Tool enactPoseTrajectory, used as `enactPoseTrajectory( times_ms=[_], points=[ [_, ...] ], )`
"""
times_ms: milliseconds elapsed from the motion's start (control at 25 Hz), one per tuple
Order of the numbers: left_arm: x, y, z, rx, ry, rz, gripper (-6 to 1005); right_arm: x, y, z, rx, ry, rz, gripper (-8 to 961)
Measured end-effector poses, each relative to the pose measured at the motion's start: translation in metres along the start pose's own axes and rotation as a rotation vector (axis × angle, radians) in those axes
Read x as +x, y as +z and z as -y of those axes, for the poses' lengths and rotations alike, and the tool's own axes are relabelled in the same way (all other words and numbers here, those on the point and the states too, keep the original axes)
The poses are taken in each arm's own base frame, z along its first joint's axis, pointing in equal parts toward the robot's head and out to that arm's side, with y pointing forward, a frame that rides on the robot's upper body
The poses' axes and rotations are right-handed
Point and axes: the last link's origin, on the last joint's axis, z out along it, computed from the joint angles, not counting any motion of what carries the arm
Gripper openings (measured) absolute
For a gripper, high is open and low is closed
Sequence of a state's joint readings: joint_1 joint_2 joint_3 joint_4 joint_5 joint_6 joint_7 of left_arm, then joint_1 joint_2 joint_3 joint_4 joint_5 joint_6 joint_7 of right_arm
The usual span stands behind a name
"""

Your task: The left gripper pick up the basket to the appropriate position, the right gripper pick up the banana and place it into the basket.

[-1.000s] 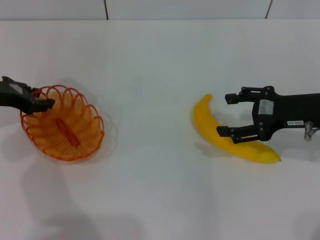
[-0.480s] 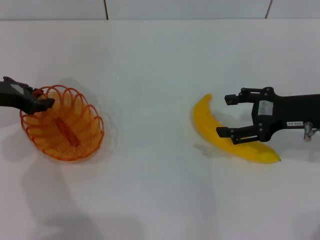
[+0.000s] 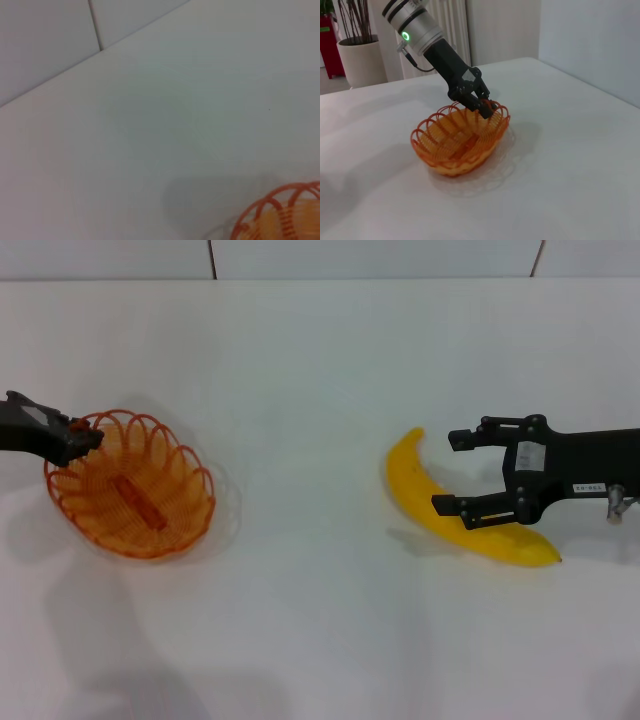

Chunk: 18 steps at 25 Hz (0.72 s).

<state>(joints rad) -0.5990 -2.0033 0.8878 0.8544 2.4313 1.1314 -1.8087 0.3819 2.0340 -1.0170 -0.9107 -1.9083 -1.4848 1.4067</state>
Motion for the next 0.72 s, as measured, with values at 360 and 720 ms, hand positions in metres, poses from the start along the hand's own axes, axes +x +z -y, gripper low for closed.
enactPoseTrajectory(
  times_ms=[360,720],
  points=[
    [0.001,-0.001,0.001,0.004,-0.01,-0.005,157,0.0,0.0,0.0,-0.002,0.002,0.0,858],
    [0.012,-0.004,-0.001,0.013,-0.006,-0.04,123,0.001,0.0,0.0,0.001,0.008,-0.01,856]
  ],
)
